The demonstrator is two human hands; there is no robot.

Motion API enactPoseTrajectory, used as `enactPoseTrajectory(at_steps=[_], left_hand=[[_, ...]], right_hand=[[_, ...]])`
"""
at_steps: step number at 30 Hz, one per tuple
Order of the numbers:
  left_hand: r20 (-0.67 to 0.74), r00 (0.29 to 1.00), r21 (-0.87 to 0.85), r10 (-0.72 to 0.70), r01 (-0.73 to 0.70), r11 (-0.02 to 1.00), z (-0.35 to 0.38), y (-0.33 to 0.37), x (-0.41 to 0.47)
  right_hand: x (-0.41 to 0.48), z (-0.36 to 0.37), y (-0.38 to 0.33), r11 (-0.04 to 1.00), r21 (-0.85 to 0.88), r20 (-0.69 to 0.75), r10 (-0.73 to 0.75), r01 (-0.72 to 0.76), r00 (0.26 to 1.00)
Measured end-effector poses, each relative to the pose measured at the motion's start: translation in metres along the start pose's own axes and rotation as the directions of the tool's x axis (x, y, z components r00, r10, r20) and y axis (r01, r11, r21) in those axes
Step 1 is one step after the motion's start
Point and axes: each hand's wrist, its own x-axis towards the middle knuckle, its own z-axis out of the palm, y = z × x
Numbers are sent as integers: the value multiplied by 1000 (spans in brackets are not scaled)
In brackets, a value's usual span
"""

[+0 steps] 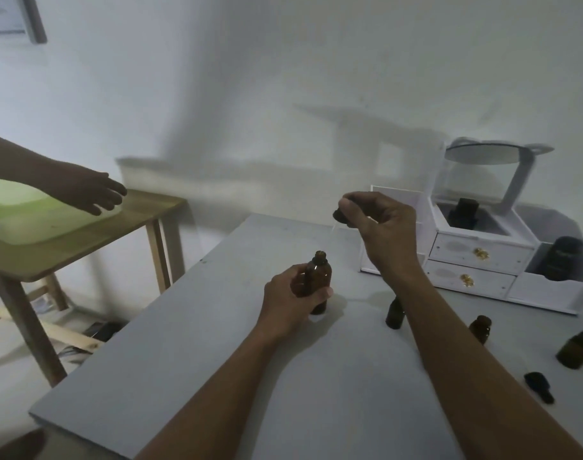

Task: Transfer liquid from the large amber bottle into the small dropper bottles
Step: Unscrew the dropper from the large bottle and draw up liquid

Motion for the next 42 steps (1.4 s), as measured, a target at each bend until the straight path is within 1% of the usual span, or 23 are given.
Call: enactPoseTrajectory(at_steps=[5, 8, 10, 15, 18, 27, 32, 35, 38, 40, 42], left_hand=[[9, 1000, 12, 13, -13, 1000, 0, 3, -1], [6, 1000, -30, 20, -20, 999, -1, 3, -4], [6, 1000, -44, 23, -23, 999, -1, 2, -5], [8, 1000, -39, 30, -30, 999, 1, 1, -5], [7, 1000, -45, 29, -29, 999, 1, 3, -7], [-8, 999, -39, 50, -50, 998, -1, -3, -6], [8, 999, -25, 38, -37, 999, -1, -4, -4], [10, 1000, 30, 26, -26, 999, 0, -1, -3], [-63, 998, 63, 28, -24, 998, -5, 4, -5], [-157, 987, 51, 44, -37, 998, -11, 10, -14], [-223, 970, 41, 94, -87, 995, -15, 18, -31]], right_hand=[[-8, 14, 16, 993, -115, 104, 46, -34, 993], [-14, 18, 29, 976, -212, 157, 75, -40, 985], [-17, 19, 35, 964, -264, 169, 90, -43, 982], [-20, 20, 39, 959, -279, 168, 100, -50, 981], [-21, 22, 38, 966, -249, 154, 116, -75, 981], [-25, 25, 34, 979, -202, 107, 53, -31, 993], [-26, 22, 28, 987, -152, 82, 59, -46, 995], [-16, 17, 12, 995, -93, 58, 23, -18, 998], [-2, 9, -10, 994, -85, 14, -73, 74, 997], [4, -2, -25, 994, -13, -44, -109, 109, 993], [6, -17, -36, 990, 69, -92, -113, 120, 989]])
